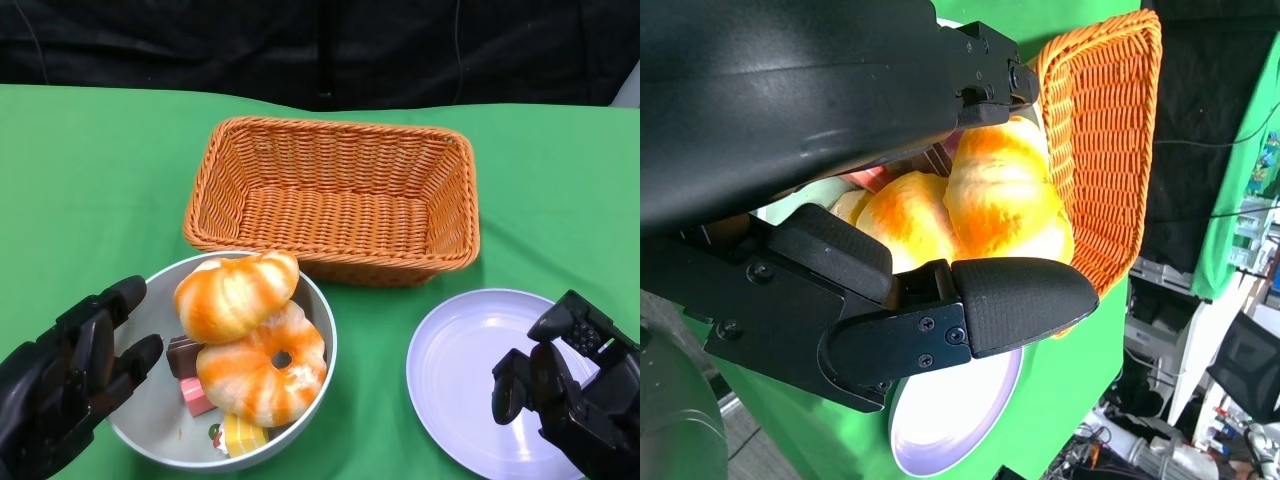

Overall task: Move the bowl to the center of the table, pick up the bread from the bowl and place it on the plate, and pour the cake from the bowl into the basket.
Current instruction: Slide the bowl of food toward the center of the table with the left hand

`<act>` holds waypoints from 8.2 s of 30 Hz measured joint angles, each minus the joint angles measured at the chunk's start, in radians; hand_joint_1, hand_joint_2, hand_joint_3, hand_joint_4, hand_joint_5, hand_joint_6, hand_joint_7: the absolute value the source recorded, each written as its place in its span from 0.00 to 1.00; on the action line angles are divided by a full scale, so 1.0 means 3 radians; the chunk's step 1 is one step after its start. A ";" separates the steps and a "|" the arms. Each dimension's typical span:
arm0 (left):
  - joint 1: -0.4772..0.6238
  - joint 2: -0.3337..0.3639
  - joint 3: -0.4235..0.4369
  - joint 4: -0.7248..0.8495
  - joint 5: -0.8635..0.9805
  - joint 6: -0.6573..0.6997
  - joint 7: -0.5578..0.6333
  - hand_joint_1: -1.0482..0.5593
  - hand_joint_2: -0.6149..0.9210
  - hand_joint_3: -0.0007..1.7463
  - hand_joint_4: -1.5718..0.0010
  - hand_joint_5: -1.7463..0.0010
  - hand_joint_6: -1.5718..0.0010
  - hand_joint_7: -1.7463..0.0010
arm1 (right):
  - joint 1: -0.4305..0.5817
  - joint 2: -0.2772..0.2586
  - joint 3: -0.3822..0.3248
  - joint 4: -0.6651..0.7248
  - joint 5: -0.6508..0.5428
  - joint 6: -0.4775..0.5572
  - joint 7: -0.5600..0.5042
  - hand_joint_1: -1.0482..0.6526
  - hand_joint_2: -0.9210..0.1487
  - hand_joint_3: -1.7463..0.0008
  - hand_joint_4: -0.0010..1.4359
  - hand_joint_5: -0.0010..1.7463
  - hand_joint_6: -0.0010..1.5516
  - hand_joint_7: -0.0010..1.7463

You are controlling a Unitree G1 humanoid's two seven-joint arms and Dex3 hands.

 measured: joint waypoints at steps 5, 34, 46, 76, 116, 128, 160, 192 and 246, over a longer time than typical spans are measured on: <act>-0.0017 -0.0055 -0.0082 0.0000 -0.0026 0.0022 0.0000 0.01 1.00 0.48 1.00 1.00 1.00 1.00 | 0.0001 0.0000 0.0001 -0.0003 0.0000 0.0000 0.0000 0.58 0.38 0.28 0.62 1.00 0.53 0.90; -0.0064 -0.0169 -0.0186 -0.0170 0.0006 0.0138 0.0149 0.00 1.00 0.47 1.00 1.00 1.00 1.00 | 0.0003 0.0000 -0.0001 -0.0035 -0.0001 0.0024 -0.0011 0.58 0.38 0.27 0.63 1.00 0.53 0.90; -0.0001 0.0041 0.0069 -0.0461 -0.0063 0.0155 0.0147 0.00 1.00 0.47 1.00 1.00 1.00 1.00 | 0.0005 -0.0001 -0.0014 -0.0035 0.0001 0.0026 -0.0003 0.57 0.38 0.26 0.63 1.00 0.53 0.90; 0.0014 -0.0019 -0.0175 -0.0157 0.0807 -0.0354 0.0364 0.03 1.00 0.46 1.00 1.00 1.00 1.00 | 0.0004 -0.0001 -0.0012 -0.0027 -0.0008 0.0024 -0.0001 0.57 0.38 0.27 0.63 1.00 0.53 0.90; -0.0156 -0.0086 0.0054 -0.0119 0.0658 -0.0225 0.0366 0.02 1.00 0.47 1.00 1.00 1.00 1.00 | -0.0228 -0.0004 -0.0080 0.0421 -0.0051 -0.0106 0.0178 0.58 0.39 0.27 0.65 0.99 0.54 0.89; -0.0187 -0.0084 0.0110 -0.0023 0.0663 -0.0297 0.0363 0.03 1.00 0.48 1.00 1.00 1.00 1.00 | -0.0233 -0.0003 -0.0078 0.0425 -0.0070 -0.0143 0.0182 0.58 0.36 0.29 0.64 1.00 0.53 0.89; -0.0354 -0.0090 0.0060 0.0422 0.0716 -0.0595 0.0338 0.03 1.00 0.47 1.00 1.00 1.00 1.00 | -0.0252 0.0016 -0.0073 0.0541 -0.0125 -0.0217 0.0217 0.57 0.34 0.32 0.64 0.99 0.54 0.88; -0.0373 -0.0083 0.0061 0.0404 0.0719 -0.0544 0.0353 0.03 1.00 0.47 1.00 1.00 1.00 1.00 | -0.0252 0.0024 -0.0059 0.0451 -0.0124 -0.0199 0.0182 0.58 0.37 0.29 0.64 1.00 0.53 0.89; -0.0670 -0.0312 -0.0291 0.1510 0.1033 -0.1045 0.0286 0.02 1.00 0.46 1.00 1.00 1.00 1.00 | -0.0420 0.0031 -0.0081 0.1074 -0.0195 -0.0576 0.0486 0.57 0.39 0.27 0.64 1.00 0.53 0.89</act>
